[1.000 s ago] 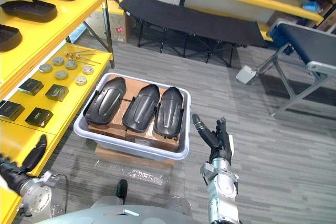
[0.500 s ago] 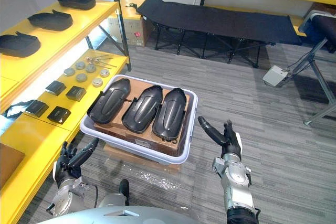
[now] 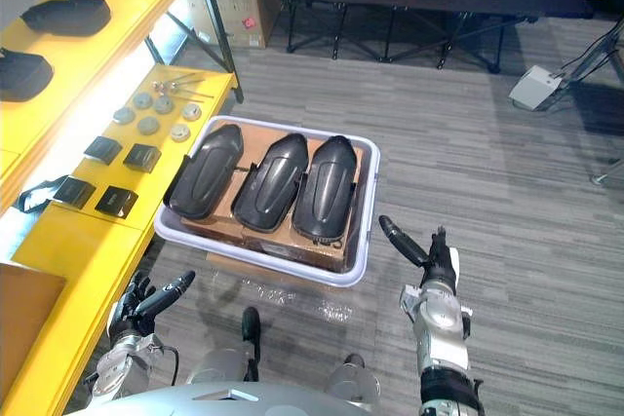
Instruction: Walk over and take three plastic housings, then place them on the shelf
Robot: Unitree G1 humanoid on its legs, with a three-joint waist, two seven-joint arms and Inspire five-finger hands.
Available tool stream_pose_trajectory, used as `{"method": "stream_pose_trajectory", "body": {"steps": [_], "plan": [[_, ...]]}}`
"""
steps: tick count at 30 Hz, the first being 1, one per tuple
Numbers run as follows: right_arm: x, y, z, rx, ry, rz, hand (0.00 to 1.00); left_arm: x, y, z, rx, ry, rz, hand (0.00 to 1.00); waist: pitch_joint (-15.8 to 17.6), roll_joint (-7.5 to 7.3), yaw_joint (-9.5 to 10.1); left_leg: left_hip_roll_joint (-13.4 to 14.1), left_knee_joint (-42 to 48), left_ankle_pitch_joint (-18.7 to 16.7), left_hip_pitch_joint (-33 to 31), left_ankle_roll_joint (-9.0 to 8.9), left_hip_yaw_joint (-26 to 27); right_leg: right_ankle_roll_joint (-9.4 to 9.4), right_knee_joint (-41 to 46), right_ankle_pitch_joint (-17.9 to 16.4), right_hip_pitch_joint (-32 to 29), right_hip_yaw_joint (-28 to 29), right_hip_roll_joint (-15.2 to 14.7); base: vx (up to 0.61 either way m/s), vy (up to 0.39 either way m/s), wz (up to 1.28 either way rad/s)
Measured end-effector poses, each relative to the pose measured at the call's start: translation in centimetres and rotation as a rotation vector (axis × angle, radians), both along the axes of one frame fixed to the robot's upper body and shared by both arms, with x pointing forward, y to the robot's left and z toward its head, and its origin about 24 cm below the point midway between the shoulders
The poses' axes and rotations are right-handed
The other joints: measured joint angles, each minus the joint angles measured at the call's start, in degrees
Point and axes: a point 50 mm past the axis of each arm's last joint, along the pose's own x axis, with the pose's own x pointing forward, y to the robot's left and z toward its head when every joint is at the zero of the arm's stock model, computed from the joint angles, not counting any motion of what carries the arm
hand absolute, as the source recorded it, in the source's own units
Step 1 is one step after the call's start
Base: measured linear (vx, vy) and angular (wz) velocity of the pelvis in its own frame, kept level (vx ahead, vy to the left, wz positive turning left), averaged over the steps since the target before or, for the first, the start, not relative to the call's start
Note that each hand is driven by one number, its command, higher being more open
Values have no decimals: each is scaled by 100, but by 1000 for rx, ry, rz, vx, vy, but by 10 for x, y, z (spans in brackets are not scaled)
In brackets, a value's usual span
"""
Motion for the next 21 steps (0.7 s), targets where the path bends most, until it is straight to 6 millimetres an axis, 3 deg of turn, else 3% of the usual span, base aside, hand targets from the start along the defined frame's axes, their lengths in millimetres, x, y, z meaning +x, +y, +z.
{"method": "stream_pose_trajectory", "body": {"steps": [4, 8, 14, 21], "plan": [[16, -8, 18, -67, -43, 11, 100, 2, -1, 0, -17, -9, 14, 100, 160, -75, 79, -15, 23, 107, -173, -24, 1, -3, 197, 18, -252, 78, -43, 1, 4, -4], [35, -10, 39, -130, -96, 35, 100, 13, -9, -1, -24, -13, -27, 100, 360, -136, 68, -91, 27, 186, -206, 68, 40, -6, 408, -15, -401, 167, -131, 35, -12, -4], [64, -18, 74, -223, -136, 74, 100, 31, -10, 7, -5, -83, -38, 100, 722, -83, 12, -157, 27, 234, -318, 131, 43, 12, 591, -44, -616, 225, -201, -35, -2, 0], [94, -18, 99, -262, -116, 142, 100, 35, -5, 9, 28, -87, -45, 100, 962, -60, -41, -173, 27, 274, -369, 166, 1, 27, 622, -31, -662, 202, -217, -20, -3, 2]]}}
